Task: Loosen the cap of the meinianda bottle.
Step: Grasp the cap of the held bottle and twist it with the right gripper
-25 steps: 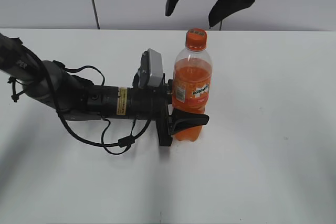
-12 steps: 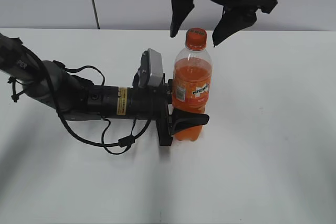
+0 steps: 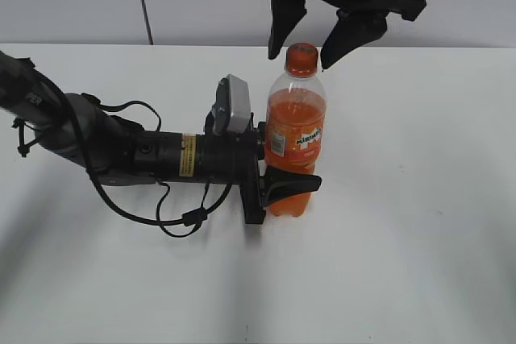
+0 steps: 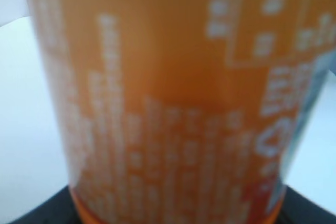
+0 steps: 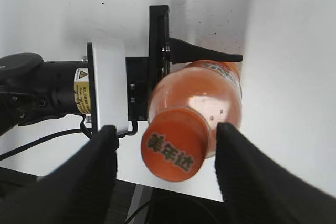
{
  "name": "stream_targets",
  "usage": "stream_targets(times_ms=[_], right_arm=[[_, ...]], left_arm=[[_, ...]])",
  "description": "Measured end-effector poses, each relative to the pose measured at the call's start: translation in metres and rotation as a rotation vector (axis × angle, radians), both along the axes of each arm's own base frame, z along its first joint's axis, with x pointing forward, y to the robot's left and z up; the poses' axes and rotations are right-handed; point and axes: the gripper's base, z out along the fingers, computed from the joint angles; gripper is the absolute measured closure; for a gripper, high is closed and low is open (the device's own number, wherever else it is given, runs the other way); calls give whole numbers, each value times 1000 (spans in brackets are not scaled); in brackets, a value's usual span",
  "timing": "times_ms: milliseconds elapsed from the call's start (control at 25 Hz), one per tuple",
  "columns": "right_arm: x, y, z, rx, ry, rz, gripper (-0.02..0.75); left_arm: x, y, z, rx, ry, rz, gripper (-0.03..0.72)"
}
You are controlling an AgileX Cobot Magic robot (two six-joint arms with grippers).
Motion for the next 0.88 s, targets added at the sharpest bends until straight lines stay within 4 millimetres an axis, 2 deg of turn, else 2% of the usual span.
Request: stream_targets(times_ms=[280, 560, 880], right_arm=[[0, 0, 0, 0, 0, 0, 318], [0, 0, 0, -4, -2, 4, 426], [0, -1, 0, -10, -6, 6, 430]], left_arm=[[0, 0, 0, 0, 1, 3, 293], [1, 0, 0, -1, 1, 7, 293], [1, 0, 0, -2, 2, 10, 293]])
